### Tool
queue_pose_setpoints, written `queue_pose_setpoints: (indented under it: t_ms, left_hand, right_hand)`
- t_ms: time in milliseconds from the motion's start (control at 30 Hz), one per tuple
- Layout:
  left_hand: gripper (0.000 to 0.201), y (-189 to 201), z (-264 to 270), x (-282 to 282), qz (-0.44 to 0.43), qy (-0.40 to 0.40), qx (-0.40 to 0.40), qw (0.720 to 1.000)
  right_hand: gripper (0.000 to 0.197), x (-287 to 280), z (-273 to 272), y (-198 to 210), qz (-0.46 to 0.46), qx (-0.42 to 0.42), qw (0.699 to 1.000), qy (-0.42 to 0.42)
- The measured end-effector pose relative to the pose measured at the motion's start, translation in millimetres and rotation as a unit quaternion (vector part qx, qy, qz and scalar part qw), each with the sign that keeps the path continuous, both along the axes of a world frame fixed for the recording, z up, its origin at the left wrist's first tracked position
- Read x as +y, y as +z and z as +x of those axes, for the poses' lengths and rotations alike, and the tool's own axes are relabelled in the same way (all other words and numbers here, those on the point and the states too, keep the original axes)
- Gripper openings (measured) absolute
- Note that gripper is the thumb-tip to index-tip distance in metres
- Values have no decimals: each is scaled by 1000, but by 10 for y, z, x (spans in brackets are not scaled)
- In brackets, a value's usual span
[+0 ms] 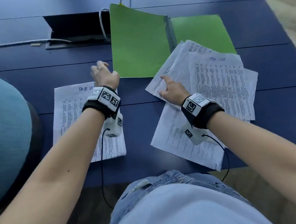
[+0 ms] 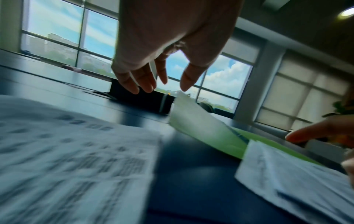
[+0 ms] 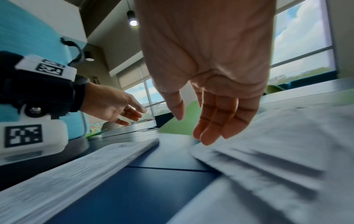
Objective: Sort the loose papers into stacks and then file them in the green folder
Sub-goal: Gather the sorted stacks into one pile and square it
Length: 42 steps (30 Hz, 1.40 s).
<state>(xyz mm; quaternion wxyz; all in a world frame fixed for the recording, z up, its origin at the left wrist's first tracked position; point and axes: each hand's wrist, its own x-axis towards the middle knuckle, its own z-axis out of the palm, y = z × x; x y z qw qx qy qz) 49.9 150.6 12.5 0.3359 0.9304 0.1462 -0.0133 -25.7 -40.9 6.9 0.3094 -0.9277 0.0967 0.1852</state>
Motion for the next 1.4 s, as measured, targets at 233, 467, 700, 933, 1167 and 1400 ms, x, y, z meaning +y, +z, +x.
queue_pose_setpoints:
  t_ms: [233, 467, 700, 933, 1167, 1400]
  left_hand:
    - [51, -150, 25, -1073, -39, -93, 112, 989]
    - [81, -300, -17, -1698, 24, -119, 203, 972]
    - [80, -356, -257, -2067, -23, -140, 206, 968]
    - [58, -333, -385, -2080, -209, -94, 247, 942]
    - [64, -468, -412, -1568, -176, -58, 212, 960]
    - [85, -382, -498, -1370, 107, -63, 138, 983]
  right_hand:
    - [47, -1128, -99, -138, -72, 45, 992, -94]
    - [46, -1605, -127, -328, -97, 95, 986, -98]
    - [55, -1687, -31, -366, -43, 75, 992, -91]
    - [49, -1661, -53, -408, 3, 52, 994, -93]
    - [63, -1622, -112, -435, -65, 17, 987, -148]
    - [98, -1672, -127, -401, -63, 36, 950, -305]
